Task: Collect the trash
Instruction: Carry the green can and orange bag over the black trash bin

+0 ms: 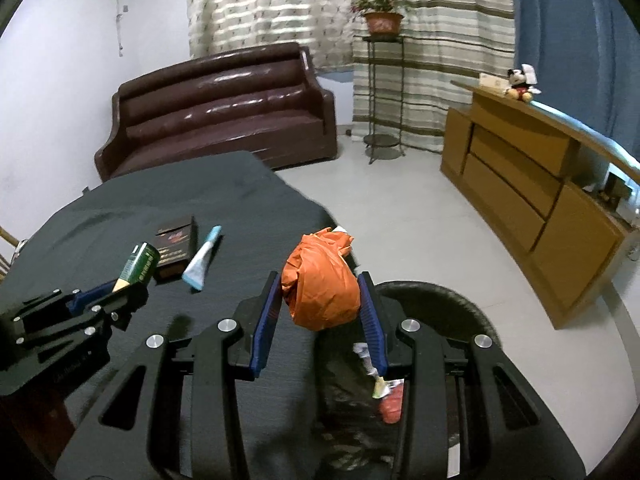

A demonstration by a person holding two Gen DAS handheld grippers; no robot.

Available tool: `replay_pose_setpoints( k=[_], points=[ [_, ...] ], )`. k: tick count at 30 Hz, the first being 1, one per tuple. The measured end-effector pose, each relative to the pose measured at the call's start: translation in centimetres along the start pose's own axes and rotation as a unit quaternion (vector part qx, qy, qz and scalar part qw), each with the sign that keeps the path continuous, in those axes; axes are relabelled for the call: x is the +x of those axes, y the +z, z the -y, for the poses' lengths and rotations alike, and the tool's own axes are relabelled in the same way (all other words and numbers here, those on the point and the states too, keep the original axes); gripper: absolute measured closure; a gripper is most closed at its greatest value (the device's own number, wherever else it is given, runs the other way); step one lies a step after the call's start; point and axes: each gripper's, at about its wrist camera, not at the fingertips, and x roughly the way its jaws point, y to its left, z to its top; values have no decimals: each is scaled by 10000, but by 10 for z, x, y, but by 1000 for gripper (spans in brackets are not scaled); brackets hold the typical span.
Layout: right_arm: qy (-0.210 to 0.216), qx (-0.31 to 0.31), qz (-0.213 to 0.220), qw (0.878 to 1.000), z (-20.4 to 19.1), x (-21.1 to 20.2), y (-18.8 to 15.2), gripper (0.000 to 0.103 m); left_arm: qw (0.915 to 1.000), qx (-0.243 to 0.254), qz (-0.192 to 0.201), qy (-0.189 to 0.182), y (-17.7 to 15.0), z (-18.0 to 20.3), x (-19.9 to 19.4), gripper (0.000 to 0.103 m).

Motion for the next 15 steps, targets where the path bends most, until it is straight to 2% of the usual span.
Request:
replay_pose_setpoints(
  k=[8, 15],
  points=[
    [-299, 149, 103, 9994, 34, -13, -5, 65, 9989, 357, 168, -250, 5, 42, 0, 77],
    [-469, 297, 126, 9984, 58, -20, -7, 65, 9979, 518, 133, -369, 3, 67, 6, 77]
  ],
)
